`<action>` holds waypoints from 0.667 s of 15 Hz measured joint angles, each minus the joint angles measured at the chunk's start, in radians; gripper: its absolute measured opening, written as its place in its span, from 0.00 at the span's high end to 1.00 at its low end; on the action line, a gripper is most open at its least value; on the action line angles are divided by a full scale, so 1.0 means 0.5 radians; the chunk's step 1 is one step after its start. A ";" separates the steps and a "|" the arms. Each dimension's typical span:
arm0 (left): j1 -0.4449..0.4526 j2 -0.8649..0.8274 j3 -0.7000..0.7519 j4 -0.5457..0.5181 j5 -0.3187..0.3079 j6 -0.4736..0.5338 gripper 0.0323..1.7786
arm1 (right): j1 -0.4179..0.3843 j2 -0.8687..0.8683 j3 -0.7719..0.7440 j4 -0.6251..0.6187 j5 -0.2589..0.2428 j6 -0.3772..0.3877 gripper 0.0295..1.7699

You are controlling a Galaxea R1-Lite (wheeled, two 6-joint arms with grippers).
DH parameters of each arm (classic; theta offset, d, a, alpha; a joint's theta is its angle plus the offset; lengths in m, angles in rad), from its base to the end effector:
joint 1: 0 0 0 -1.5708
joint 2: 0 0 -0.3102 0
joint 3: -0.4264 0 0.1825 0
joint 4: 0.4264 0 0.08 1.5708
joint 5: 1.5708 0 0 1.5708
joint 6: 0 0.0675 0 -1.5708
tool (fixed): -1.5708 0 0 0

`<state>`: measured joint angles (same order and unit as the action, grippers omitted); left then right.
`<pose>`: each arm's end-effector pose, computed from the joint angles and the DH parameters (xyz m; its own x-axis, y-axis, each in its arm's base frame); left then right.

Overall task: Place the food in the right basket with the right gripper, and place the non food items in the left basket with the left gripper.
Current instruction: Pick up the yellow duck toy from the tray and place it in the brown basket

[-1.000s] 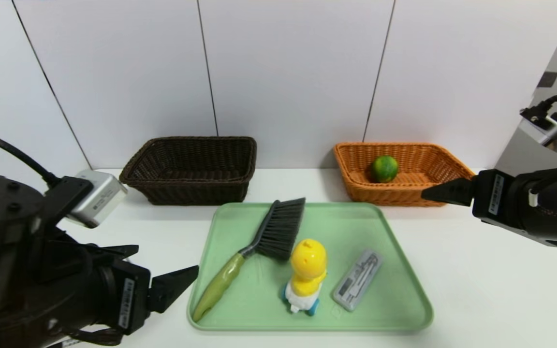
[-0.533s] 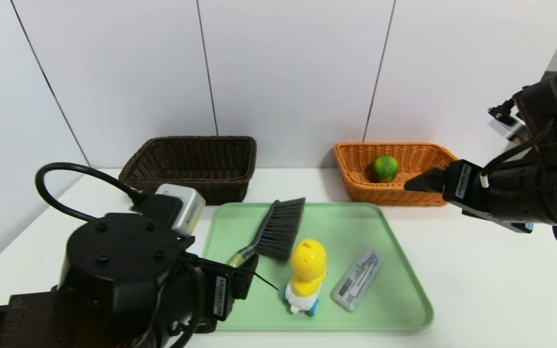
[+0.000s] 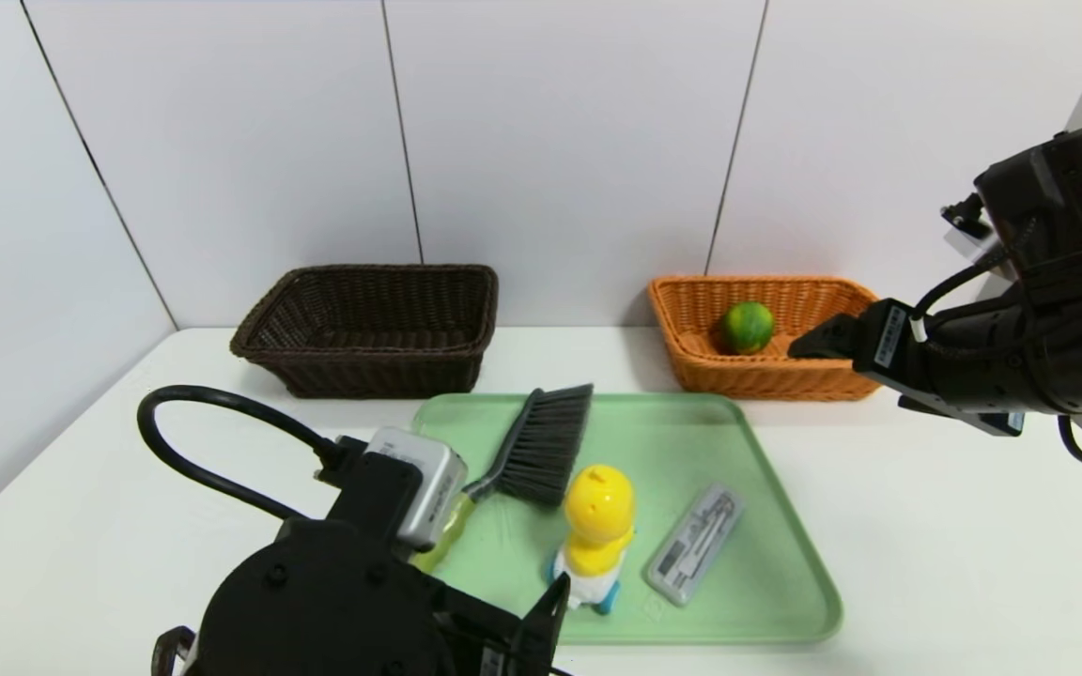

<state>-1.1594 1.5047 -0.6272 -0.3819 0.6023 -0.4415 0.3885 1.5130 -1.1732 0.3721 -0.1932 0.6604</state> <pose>0.1402 -0.2258 0.1655 0.8091 -0.4379 -0.3919 0.4214 0.8972 -0.1323 0.2591 0.0920 0.2299 0.7604 0.1038 -0.6411 0.1835 0.9126 0.3654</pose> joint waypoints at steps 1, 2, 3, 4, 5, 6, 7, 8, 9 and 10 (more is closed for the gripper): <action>-0.029 0.012 -0.004 -0.001 0.032 0.003 0.05 | -0.004 0.001 0.000 0.003 0.000 0.000 0.04; -0.060 0.030 -0.006 -0.008 0.074 0.001 0.05 | -0.006 -0.001 0.000 0.008 0.000 0.002 0.04; -0.090 0.052 -0.009 -0.014 0.099 -0.005 0.05 | -0.008 -0.004 0.000 0.014 -0.003 0.006 0.04; -0.109 0.078 -0.011 -0.029 0.107 -0.014 0.05 | -0.009 -0.009 0.000 0.016 -0.005 0.006 0.04; -0.120 0.111 -0.014 -0.068 0.109 -0.025 0.05 | -0.010 -0.016 0.003 0.020 -0.006 0.009 0.04; -0.126 0.149 -0.020 -0.136 0.111 -0.029 0.05 | -0.011 -0.027 0.006 0.022 -0.010 0.029 0.04; -0.130 0.183 -0.025 -0.189 0.113 -0.031 0.05 | -0.011 -0.037 0.007 0.024 -0.014 0.043 0.04; -0.131 0.220 -0.038 -0.237 0.118 -0.033 0.05 | -0.011 -0.046 0.010 0.029 -0.016 0.050 0.04; -0.133 0.251 -0.043 -0.263 0.122 -0.034 0.05 | -0.011 -0.055 0.011 0.032 -0.017 0.053 0.04; -0.134 0.284 -0.050 -0.298 0.134 -0.034 0.05 | -0.016 -0.066 0.014 0.034 -0.018 0.053 0.04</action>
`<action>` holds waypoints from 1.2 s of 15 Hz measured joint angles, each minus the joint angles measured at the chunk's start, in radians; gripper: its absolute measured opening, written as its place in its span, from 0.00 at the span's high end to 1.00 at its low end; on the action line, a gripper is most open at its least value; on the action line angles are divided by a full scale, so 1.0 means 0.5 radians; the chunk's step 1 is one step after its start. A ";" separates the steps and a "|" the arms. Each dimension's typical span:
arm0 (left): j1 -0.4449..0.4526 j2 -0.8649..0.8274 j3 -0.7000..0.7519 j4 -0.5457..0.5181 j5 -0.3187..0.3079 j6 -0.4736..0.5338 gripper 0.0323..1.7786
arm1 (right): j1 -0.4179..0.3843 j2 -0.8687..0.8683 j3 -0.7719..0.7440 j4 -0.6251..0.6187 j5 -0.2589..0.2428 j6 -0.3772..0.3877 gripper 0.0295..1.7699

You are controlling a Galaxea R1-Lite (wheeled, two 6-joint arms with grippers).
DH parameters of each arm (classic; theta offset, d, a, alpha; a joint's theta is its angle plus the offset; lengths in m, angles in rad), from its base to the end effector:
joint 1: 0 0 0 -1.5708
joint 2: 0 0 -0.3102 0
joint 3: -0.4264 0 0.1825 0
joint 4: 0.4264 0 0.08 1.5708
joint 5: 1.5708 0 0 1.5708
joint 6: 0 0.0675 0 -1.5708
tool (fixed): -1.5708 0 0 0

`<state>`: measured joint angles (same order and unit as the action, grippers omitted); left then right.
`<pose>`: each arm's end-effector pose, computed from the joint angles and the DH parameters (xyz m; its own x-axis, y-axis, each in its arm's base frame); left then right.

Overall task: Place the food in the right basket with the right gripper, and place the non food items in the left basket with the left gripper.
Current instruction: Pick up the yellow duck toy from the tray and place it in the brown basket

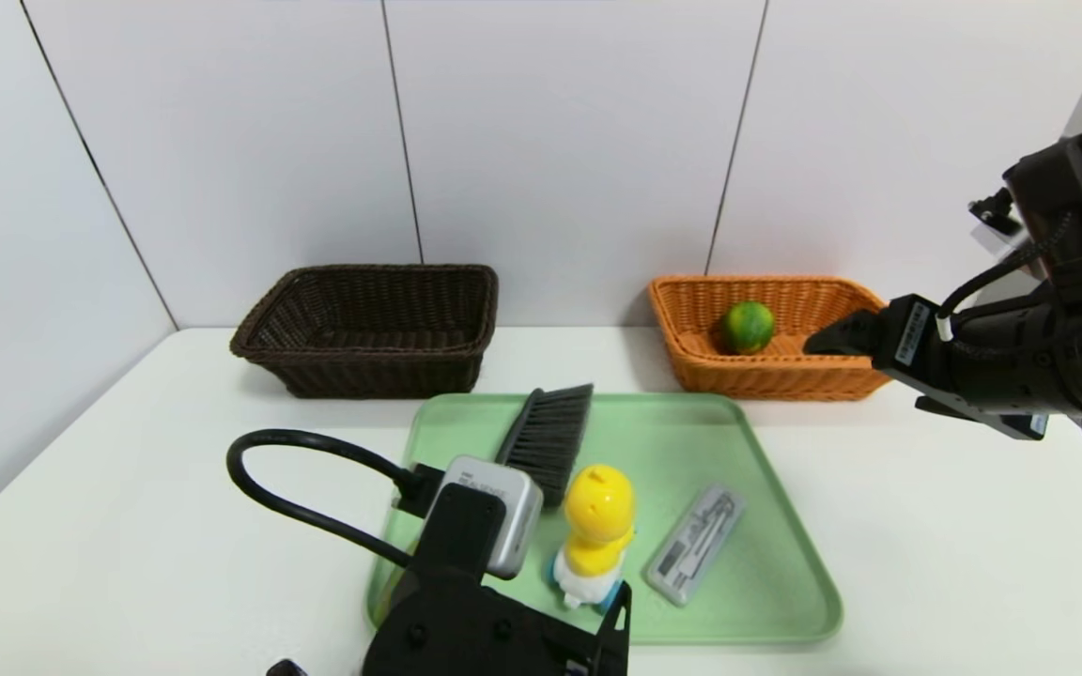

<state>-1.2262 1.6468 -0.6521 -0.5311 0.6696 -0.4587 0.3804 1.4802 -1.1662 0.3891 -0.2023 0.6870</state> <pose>0.1395 -0.2647 0.1516 0.8211 -0.4504 -0.3506 0.4266 0.8924 -0.1472 0.2509 0.0857 0.2349 0.7685 0.0909 -0.6334 0.2096 0.8995 0.3834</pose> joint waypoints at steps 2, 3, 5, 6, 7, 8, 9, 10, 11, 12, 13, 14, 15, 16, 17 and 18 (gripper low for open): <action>-0.001 0.057 -0.002 -0.070 0.024 0.000 0.05 | -0.005 -0.014 0.000 0.000 -0.002 0.000 0.04; -0.001 0.084 -0.003 -0.094 0.031 -0.007 0.05 | -0.009 -0.018 0.003 -0.001 -0.001 0.000 0.04; -0.002 0.134 -0.003 -0.177 0.034 -0.023 0.05 | -0.018 -0.023 0.011 -0.001 -0.001 0.000 0.04; -0.005 0.154 -0.002 -0.202 0.033 -0.025 0.05 | -0.020 -0.024 0.014 0.000 -0.001 -0.001 0.04; -0.009 0.174 -0.001 -0.225 0.033 -0.026 0.05 | -0.021 -0.025 0.020 -0.001 0.000 0.000 0.04; -0.010 0.192 0.000 -0.246 0.034 -0.026 0.05 | -0.022 -0.025 0.026 -0.001 0.001 0.000 0.04; -0.011 0.214 0.000 -0.265 0.035 -0.024 0.05 | -0.023 -0.025 0.030 -0.004 0.002 0.001 0.04; -0.011 0.240 0.001 -0.296 0.037 -0.023 0.05 | -0.023 -0.026 0.035 -0.005 0.003 0.001 0.04; -0.011 0.263 0.007 -0.327 0.042 -0.020 0.05 | -0.025 -0.026 0.040 -0.005 0.006 0.003 0.04; -0.011 0.287 0.014 -0.337 0.068 -0.020 0.05 | -0.031 -0.027 0.041 -0.005 0.010 0.002 0.04; -0.011 0.317 0.020 -0.342 0.112 -0.017 0.05 | -0.040 -0.027 0.044 -0.004 0.012 0.003 0.04; -0.011 0.346 0.021 -0.348 0.152 -0.017 0.05 | -0.045 -0.028 0.045 -0.005 0.014 0.002 0.04; -0.011 0.374 0.020 -0.369 0.167 -0.013 0.05 | -0.049 -0.028 0.046 -0.003 0.014 0.003 0.04; -0.011 0.398 0.019 -0.408 0.168 -0.008 0.05 | -0.051 -0.030 0.049 -0.005 0.014 0.002 0.04; -0.011 0.422 0.015 -0.440 0.169 -0.007 0.05 | -0.052 -0.033 0.056 -0.005 0.014 0.002 0.04; -0.011 0.442 0.011 -0.445 0.169 -0.006 0.05 | -0.053 -0.035 0.066 -0.009 0.017 0.002 0.04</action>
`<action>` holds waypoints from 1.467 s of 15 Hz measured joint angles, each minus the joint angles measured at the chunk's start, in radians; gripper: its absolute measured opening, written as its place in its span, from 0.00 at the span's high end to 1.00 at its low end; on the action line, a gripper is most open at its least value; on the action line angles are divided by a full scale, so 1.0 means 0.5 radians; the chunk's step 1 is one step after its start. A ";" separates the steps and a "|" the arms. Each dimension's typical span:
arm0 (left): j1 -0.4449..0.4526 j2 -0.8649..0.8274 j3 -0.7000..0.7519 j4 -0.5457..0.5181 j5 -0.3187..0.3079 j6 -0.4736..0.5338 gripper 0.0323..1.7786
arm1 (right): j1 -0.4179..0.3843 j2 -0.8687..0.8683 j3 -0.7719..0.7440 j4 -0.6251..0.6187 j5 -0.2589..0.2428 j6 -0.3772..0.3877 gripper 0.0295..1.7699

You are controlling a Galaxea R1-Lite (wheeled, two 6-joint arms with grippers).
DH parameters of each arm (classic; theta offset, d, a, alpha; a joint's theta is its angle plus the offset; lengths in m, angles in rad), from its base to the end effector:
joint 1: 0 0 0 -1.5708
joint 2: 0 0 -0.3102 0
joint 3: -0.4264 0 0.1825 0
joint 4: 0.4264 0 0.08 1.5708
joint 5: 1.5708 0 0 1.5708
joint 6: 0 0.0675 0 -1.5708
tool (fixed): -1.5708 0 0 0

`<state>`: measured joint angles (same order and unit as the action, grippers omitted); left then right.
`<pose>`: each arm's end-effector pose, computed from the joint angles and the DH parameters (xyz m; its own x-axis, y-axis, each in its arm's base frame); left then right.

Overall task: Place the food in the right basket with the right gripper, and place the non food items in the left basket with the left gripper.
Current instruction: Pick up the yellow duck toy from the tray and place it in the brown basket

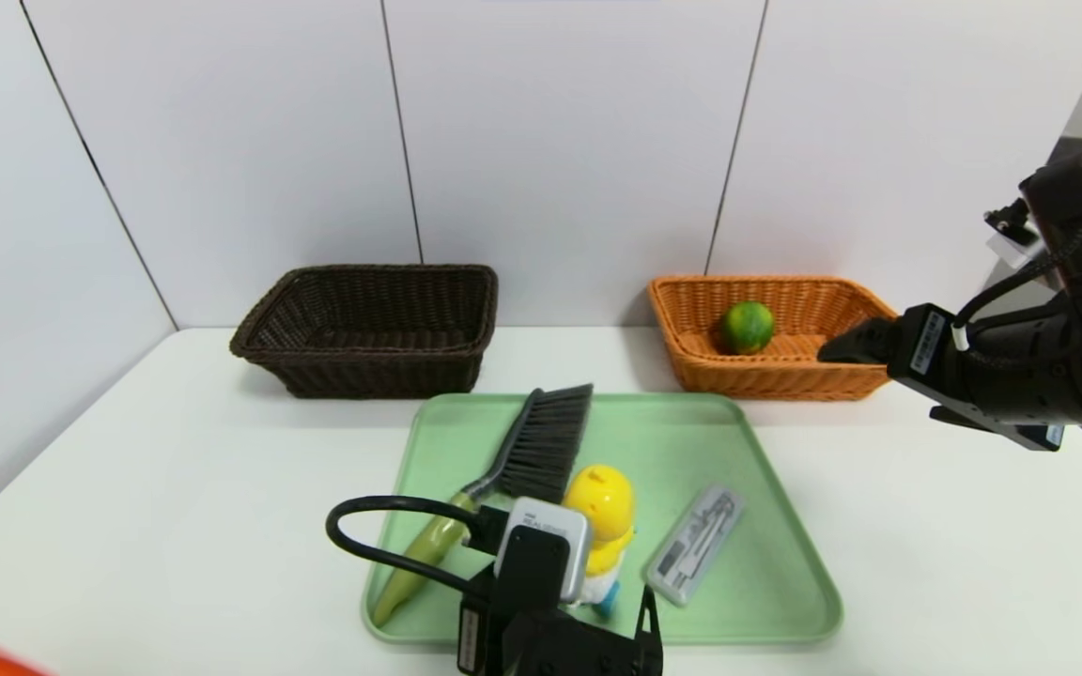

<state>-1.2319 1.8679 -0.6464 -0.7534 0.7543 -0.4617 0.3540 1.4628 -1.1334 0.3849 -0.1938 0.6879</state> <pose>0.1546 -0.2995 0.1080 0.8620 -0.3857 -0.3288 0.3666 0.9225 -0.1209 0.2472 0.0775 0.2303 0.7622 0.0764 -0.6428 0.2328 0.8943 0.3822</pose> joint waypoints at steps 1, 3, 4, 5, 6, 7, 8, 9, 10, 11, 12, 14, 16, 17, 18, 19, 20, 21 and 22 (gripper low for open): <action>0.000 0.014 -0.005 -0.001 0.002 -0.001 0.05 | 0.000 -0.003 0.012 0.000 0.001 0.000 0.04; 0.000 0.037 -0.023 -0.005 0.018 -0.001 0.05 | -0.002 -0.009 0.037 -0.003 0.001 0.006 0.04; 0.000 0.049 -0.036 -0.006 0.020 -0.004 0.05 | -0.002 -0.013 0.043 -0.004 0.001 0.006 0.04; 0.000 0.064 -0.045 -0.006 0.024 -0.001 0.05 | -0.003 -0.017 0.048 -0.005 0.000 0.006 0.04; 0.000 0.079 -0.055 -0.009 0.026 -0.001 0.05 | -0.004 -0.020 0.050 -0.005 0.001 0.006 0.04; 0.001 0.097 -0.066 -0.017 0.028 0.000 0.05 | -0.007 -0.022 0.051 -0.005 0.003 0.003 0.04; 0.002 0.114 -0.073 -0.040 0.028 -0.001 0.05 | -0.014 -0.025 0.052 -0.004 0.005 0.002 0.04; 0.003 0.131 -0.077 -0.069 0.031 0.000 0.05 | -0.016 -0.026 0.052 -0.004 0.009 0.002 0.04; 0.003 0.151 -0.078 -0.094 0.043 0.003 0.05 | -0.017 -0.027 0.052 -0.005 0.009 0.001 0.04; 0.003 0.167 -0.078 -0.108 0.050 0.006 0.05 | -0.017 -0.027 0.052 -0.006 0.009 0.001 0.04; 0.006 0.180 -0.081 -0.116 0.052 0.006 0.05 | -0.018 -0.027 0.052 -0.008 0.010 -0.001 0.04; 0.009 0.194 -0.081 -0.118 0.053 0.022 0.05 | -0.019 -0.026 0.054 -0.009 0.027 -0.001 0.04; 0.029 0.205 -0.081 -0.127 0.053 0.034 0.05 | -0.020 -0.026 0.054 -0.011 0.046 -0.001 0.04; 0.033 0.211 -0.081 -0.143 0.053 0.039 0.05 | -0.020 -0.025 0.056 -0.011 0.047 0.000 0.04; 0.036 0.220 -0.081 -0.169 0.051 0.056 0.05 | -0.020 -0.026 0.062 -0.015 0.048 -0.002 0.04; 0.046 0.230 -0.079 -0.214 0.046 0.082 0.05 | -0.019 -0.026 0.069 -0.016 0.049 -0.003 0.04; 0.059 0.242 -0.075 -0.266 0.042 0.111 0.05 | -0.019 -0.026 0.073 -0.017 0.049 -0.003 0.04; 0.070 0.254 -0.071 -0.314 0.040 0.144 0.05 | -0.020 -0.026 0.077 -0.014 0.049 -0.003 0.04; 0.079 0.268 -0.069 -0.355 0.034 0.171 0.05 | -0.020 -0.026 0.079 -0.014 0.048 -0.004 0.04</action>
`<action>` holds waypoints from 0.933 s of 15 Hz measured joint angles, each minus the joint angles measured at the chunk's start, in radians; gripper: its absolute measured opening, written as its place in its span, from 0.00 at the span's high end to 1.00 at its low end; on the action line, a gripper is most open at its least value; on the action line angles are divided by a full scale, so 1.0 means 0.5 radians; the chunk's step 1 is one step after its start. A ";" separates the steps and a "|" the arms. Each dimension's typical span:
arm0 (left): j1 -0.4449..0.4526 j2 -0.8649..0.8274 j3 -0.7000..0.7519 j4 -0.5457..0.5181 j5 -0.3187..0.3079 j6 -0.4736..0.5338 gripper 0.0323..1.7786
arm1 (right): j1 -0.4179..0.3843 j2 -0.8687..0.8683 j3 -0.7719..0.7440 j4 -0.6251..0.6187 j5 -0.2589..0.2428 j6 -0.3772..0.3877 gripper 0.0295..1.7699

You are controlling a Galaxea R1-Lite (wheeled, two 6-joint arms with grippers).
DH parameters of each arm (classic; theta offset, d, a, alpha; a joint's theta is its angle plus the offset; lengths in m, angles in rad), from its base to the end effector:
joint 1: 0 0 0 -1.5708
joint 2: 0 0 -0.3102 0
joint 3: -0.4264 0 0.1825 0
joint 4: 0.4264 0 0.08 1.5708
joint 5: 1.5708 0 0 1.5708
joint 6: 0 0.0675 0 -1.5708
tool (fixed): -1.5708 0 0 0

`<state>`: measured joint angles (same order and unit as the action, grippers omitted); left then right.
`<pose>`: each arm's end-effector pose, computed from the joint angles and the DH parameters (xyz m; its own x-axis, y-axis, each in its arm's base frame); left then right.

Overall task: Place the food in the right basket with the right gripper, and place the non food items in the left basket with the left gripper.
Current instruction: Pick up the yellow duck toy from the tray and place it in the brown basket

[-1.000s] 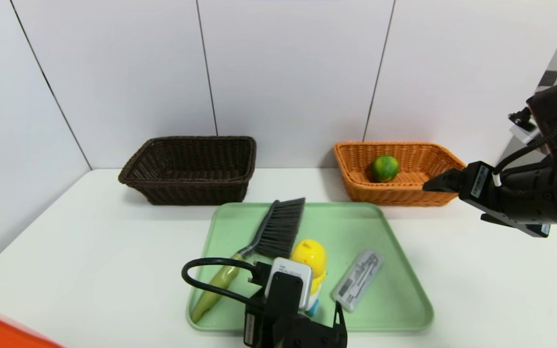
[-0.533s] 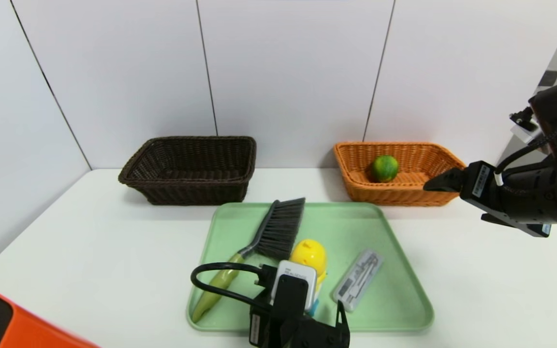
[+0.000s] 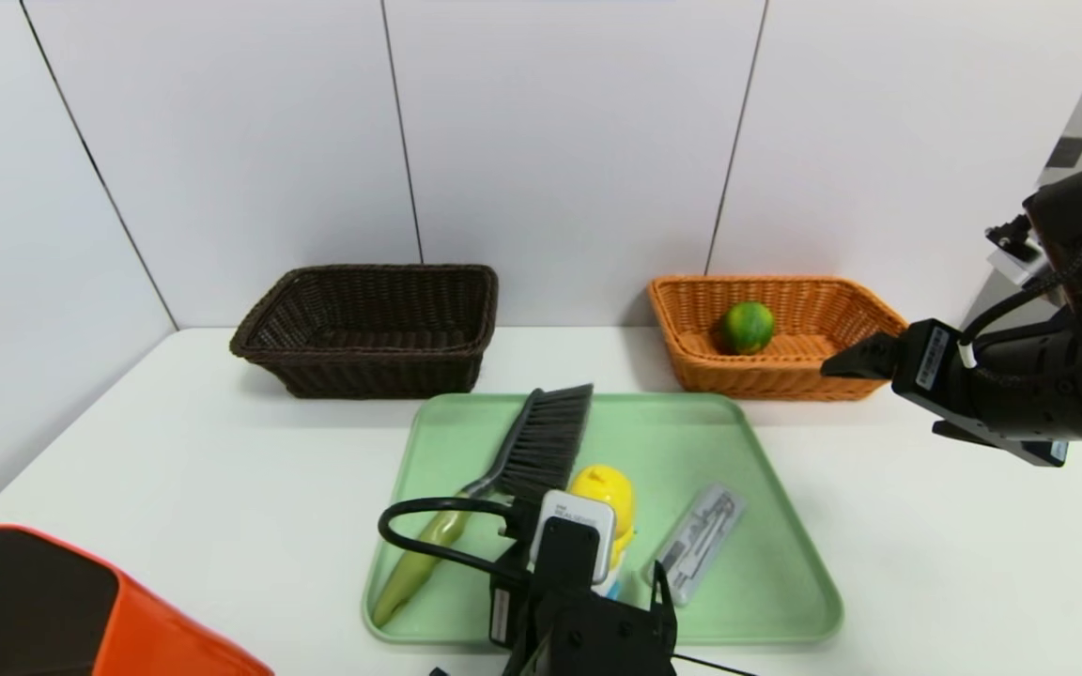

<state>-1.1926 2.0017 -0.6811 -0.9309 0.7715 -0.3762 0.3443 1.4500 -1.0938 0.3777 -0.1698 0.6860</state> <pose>0.1776 -0.3196 0.0908 0.8928 -0.3588 -0.2723 0.3466 0.9333 -0.0935 0.2425 0.0748 0.2226 0.7460 0.0880 -0.6601 0.2333 0.8939 0.3828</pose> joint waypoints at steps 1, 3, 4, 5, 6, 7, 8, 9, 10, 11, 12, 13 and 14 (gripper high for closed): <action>0.011 0.012 0.001 -0.031 -0.005 0.037 0.05 | -0.002 0.000 0.002 0.001 0.001 0.001 0.04; 0.031 0.037 -0.001 -0.084 -0.012 0.063 0.05 | -0.005 0.000 0.004 0.003 0.001 0.000 0.04; 0.034 0.050 -0.001 -0.092 -0.014 0.065 0.05 | -0.005 0.000 0.009 0.001 0.001 -0.001 0.04; 0.040 0.060 -0.001 -0.095 -0.014 0.066 0.05 | -0.006 0.000 0.011 0.000 0.001 -0.002 0.04; 0.046 0.067 -0.001 -0.094 -0.015 0.066 0.05 | -0.006 0.000 0.013 0.001 0.000 -0.002 0.04; 0.055 0.071 -0.001 -0.096 -0.015 0.066 0.05 | -0.006 0.000 0.016 0.002 0.001 -0.001 0.04; 0.060 0.075 -0.001 -0.097 -0.014 0.071 0.05 | -0.005 0.000 0.019 -0.002 0.001 -0.002 0.04; 0.071 0.079 -0.001 -0.098 -0.016 0.074 0.05 | -0.006 0.000 0.025 -0.001 0.002 -0.001 0.04; 0.089 0.083 -0.001 -0.100 -0.021 0.085 0.05 | -0.006 0.000 0.029 -0.002 0.003 0.000 0.04; 0.105 0.085 -0.001 -0.115 -0.031 0.091 0.05 | -0.006 0.000 0.036 -0.004 0.004 -0.001 0.04; 0.114 0.088 -0.003 -0.127 -0.035 0.105 0.05 | -0.006 0.000 0.045 -0.005 0.005 0.000 0.04; 0.115 0.090 -0.003 -0.127 -0.038 0.111 0.05 | -0.006 0.000 0.051 -0.005 0.005 0.000 0.04; 0.119 0.093 -0.006 -0.128 -0.045 0.116 0.05 | -0.006 0.000 0.054 -0.005 0.004 0.001 0.04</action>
<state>-1.1330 2.0483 -0.6840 -0.9949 0.7489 -0.3183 0.3415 1.4500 -1.0670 0.3751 -0.1679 0.6864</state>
